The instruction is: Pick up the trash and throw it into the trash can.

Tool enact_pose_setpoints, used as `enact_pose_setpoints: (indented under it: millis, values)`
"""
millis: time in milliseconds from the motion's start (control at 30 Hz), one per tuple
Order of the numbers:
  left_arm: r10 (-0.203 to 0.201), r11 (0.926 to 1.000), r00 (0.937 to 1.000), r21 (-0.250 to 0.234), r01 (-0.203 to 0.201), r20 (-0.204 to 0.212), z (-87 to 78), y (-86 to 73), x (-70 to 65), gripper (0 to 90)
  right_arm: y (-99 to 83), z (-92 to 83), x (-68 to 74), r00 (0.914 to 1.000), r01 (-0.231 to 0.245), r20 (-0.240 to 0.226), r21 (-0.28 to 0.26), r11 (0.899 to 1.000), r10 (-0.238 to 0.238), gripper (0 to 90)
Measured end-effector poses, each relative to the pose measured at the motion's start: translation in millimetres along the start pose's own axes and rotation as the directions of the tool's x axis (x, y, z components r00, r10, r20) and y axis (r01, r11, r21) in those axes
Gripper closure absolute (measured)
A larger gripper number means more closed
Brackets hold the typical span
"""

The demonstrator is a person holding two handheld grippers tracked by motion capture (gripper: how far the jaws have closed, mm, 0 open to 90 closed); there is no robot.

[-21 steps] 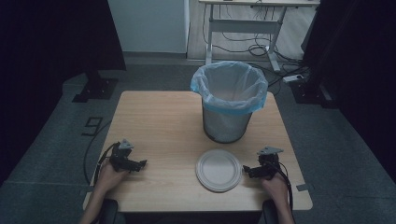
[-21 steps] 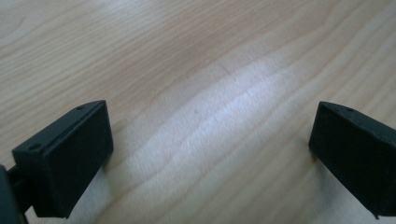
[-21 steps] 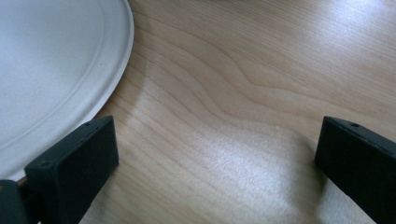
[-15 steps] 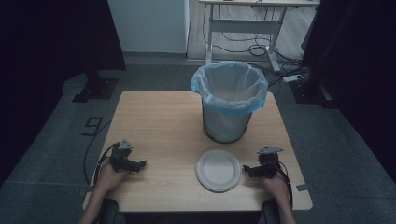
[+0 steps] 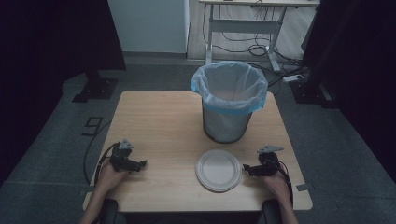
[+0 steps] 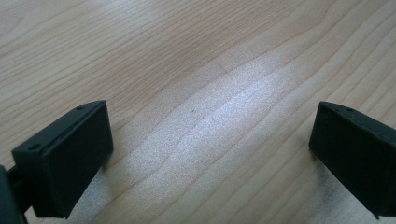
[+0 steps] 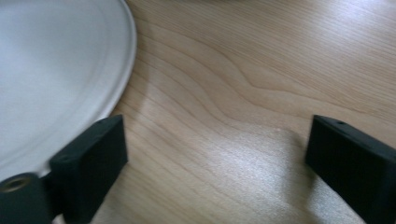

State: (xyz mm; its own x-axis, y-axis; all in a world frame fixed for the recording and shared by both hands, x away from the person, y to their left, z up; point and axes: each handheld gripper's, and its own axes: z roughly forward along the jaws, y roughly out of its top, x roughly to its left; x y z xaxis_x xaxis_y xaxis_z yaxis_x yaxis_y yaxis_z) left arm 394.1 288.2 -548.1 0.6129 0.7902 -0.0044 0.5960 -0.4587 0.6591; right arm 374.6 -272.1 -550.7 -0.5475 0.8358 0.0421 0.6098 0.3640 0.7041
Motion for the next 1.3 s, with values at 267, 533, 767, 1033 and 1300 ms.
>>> enact_pose_setpoints:
  millis: [267,533,767,1033,1300]
  values:
    - [-0.004,1.0000,1.0000,-0.003,0.004,-0.003,0.7,0.5,-0.3,0.0,14.5,-4.0,9.3,0.9998,0.017,-0.015,0.003,1.000,-0.017,13.0]
    - [-0.007,1.0000,1.0000,-0.002,0.007,-0.006,1.1,0.9,-0.7,0.0,30.5,-4.6,24.3,0.9986,0.036,-0.039,-0.006,0.999,-0.036,16.8]
    - [-0.007,1.0000,0.9999,-0.002,0.007,-0.007,1.1,1.0,-0.8,0.0,38.8,10.0,34.9,0.9956,0.035,-0.087,0.005,0.999,-0.035,27.5]
    - [-0.007,1.0000,1.0000,-0.002,0.007,-0.007,1.1,1.0,-0.7,0.0,42.7,29.7,43.0,0.9957,0.056,-0.076,0.034,0.998,-0.053,40.3]
    - [-0.007,1.0000,0.9999,-0.002,0.007,-0.007,1.1,1.0,-0.8,0.0,42.0,28.3,44.3,0.9956,0.066,-0.069,0.042,0.997,-0.063,62.0]
